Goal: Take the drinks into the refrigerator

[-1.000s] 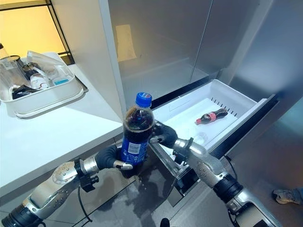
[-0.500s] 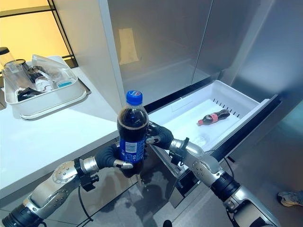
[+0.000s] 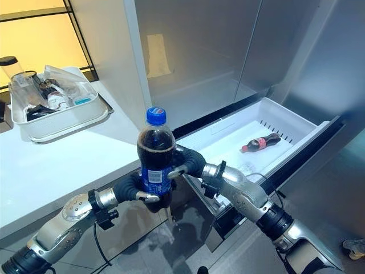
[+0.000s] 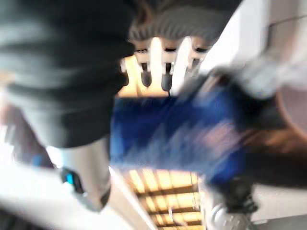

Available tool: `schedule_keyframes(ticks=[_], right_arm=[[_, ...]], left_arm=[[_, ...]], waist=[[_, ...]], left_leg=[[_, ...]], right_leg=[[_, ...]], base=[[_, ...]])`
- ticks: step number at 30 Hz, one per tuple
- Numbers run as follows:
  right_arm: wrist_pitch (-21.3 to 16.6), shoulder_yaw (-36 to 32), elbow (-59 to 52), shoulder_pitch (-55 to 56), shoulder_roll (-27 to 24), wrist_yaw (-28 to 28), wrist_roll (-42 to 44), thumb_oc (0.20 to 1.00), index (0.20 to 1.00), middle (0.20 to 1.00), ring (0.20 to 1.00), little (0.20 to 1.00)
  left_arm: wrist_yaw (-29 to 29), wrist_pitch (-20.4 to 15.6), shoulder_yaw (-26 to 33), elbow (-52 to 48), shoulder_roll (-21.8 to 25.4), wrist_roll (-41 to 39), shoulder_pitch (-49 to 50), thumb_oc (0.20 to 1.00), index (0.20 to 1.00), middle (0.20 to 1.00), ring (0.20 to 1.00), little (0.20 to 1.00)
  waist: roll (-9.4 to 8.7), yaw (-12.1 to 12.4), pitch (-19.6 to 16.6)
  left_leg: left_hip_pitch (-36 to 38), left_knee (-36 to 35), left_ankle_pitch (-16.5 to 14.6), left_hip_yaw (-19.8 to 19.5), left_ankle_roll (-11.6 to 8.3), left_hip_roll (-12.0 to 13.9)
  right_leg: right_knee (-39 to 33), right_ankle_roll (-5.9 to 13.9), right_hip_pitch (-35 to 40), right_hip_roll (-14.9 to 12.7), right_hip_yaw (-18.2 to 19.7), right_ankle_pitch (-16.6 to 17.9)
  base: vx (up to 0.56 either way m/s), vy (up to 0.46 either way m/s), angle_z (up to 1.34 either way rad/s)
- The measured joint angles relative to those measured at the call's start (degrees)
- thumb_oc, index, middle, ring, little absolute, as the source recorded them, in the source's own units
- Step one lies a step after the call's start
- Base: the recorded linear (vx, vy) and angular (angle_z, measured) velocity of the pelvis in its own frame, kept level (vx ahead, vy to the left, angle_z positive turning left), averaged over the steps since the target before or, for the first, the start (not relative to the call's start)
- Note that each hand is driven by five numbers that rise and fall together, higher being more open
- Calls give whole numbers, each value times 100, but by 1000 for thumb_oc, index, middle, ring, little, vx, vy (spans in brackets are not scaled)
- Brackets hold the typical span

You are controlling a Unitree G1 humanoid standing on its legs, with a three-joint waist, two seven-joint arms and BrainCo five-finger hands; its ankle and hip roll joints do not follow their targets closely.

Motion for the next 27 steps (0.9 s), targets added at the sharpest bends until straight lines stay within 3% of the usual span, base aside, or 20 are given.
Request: schedule_keyframes(ticks=[8,13,17,22,27], right_arm=[[-794,-772,-373,-62,-129,-396,-2321,1000,1000,1000,1000,1000],[-901,-776,-340,-271,-184,-487,-3037,1000,1000,1000,1000,1000],[-910,-781,-333,-279,-171,-457,-3075,1000,1000,1000,1000,1000],[-814,-703,-180,-211,167,-240,-2083,1000,1000,1000,1000,1000],[-490,-663,-144,-64,233,-45,-1252,1000,1000,1000,1000,1000]], left_arm=[[11,141,69,3,-277,12,104,200,200,200,200,200],[35,168,106,80,-337,6,106,200,200,200,200,200],[18,169,122,82,-343,6,130,200,200,200,200,200],[-2,168,123,86,-348,6,136,200,200,200,200,200],[-6,168,123,179,-340,61,140,200,200,200,200,200]], waist=[[-7,-1,-11],[-8,-4,-12],[-9,-3,-12],[-13,-6,-15],[-18,-2,-18]], left_leg=[[-11,0,0,33,1,0],[-13,0,0,38,1,4],[-14,0,0,37,1,1],[-4,0,0,34,1,1],[-3,0,1,33,1,-1]], right_leg=[[0,-8,-25,2,33,7],[0,-22,-16,6,36,18],[0,-22,-15,5,36,18],[0,-22,-16,5,34,18],[0,-22,-9,2,32,18]], base=[[5,6,-2],[0,0,0],[0,0,0],[0,0,0],[0,0,0]])
